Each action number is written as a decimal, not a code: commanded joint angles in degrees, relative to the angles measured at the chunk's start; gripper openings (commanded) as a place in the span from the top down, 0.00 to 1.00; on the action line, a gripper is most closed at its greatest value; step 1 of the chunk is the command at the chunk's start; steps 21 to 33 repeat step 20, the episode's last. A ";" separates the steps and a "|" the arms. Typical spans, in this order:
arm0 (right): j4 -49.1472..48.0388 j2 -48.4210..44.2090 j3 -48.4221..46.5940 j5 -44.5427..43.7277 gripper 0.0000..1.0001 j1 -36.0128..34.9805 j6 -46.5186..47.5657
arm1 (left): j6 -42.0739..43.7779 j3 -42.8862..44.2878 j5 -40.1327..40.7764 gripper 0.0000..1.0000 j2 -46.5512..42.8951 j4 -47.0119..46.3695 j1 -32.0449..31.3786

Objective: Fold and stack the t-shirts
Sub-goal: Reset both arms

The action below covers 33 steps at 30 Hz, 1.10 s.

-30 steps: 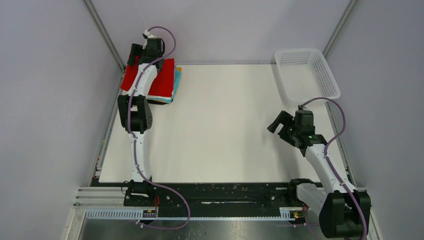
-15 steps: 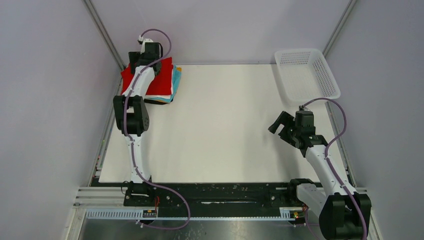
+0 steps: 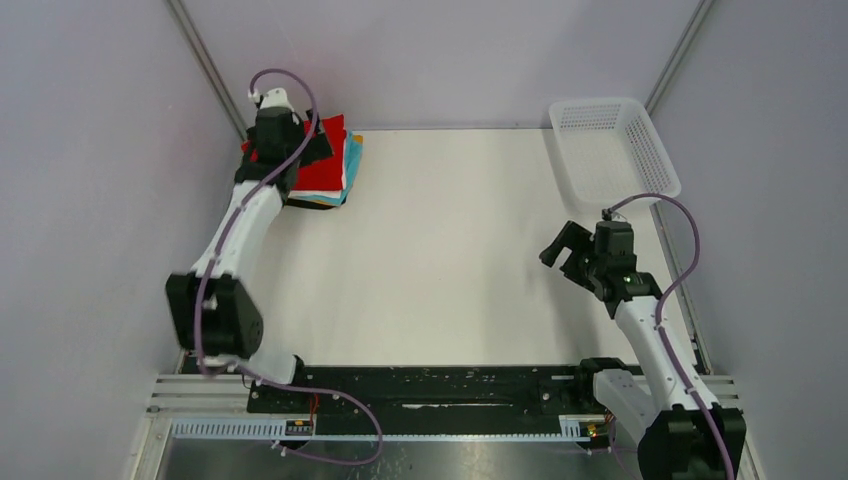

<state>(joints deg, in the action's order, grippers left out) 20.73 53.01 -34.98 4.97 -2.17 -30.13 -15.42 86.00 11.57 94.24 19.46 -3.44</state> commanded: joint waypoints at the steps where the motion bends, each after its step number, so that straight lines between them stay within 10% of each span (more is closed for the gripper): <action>1: 2.26 -5.34 -1.53 -2.72 0.01 0.17 1.87 | -6.12 -19.57 -6.15 0.01 -20.50 -9.07 -4.53; 13: 5.10 -17.90 3.63 -12.87 0.01 0.22 1.13 | -12.41 -55.46 -0.17 0.01 -61.12 -4.23 -7.96; 33: 6.33 -19.12 3.32 -12.66 0.01 0.20 2.77 | -12.89 -54.52 -0.33 0.01 -60.96 -2.36 -7.90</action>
